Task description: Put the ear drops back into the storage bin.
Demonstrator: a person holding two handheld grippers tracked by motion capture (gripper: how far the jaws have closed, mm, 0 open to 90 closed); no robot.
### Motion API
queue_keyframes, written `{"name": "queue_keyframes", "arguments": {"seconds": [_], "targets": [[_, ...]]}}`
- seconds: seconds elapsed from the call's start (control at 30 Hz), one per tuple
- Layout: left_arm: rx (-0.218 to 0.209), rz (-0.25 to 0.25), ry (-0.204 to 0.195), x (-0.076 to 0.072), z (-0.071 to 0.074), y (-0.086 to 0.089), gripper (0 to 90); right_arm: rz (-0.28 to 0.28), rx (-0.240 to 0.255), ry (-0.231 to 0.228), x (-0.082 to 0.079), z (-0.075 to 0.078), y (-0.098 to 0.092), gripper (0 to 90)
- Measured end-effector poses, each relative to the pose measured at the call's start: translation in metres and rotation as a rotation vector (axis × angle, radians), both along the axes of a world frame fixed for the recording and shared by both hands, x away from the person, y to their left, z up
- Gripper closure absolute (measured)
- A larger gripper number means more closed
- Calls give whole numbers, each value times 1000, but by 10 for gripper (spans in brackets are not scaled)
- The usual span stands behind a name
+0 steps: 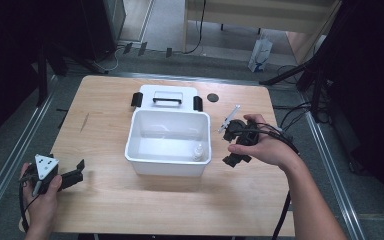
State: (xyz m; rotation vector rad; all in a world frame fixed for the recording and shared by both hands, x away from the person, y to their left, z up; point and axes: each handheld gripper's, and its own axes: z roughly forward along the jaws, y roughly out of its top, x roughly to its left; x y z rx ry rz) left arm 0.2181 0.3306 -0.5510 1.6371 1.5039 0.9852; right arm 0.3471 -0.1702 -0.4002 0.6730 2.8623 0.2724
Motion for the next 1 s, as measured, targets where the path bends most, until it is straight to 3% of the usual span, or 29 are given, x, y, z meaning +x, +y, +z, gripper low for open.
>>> {"name": "queue_keyframes", "arguments": {"seconds": [0.23, 0.53, 0.83, 1.0], "targets": [[1, -1, 0, 0, 0, 0, 42, -7, 8, -36, -12, -15, -11, 0], [3, -4, 0, 0, 0, 0, 42, -41, 52, -68, -27, -33, -27, 0], [12, -8, -1, 0, 0, -1, 42, -111, 144, -96, -40, -58, -44, 0], [12, -9, -2, 0, 0, -1, 42, -119, 225, -135, -51, -73, -56, 0]]}}
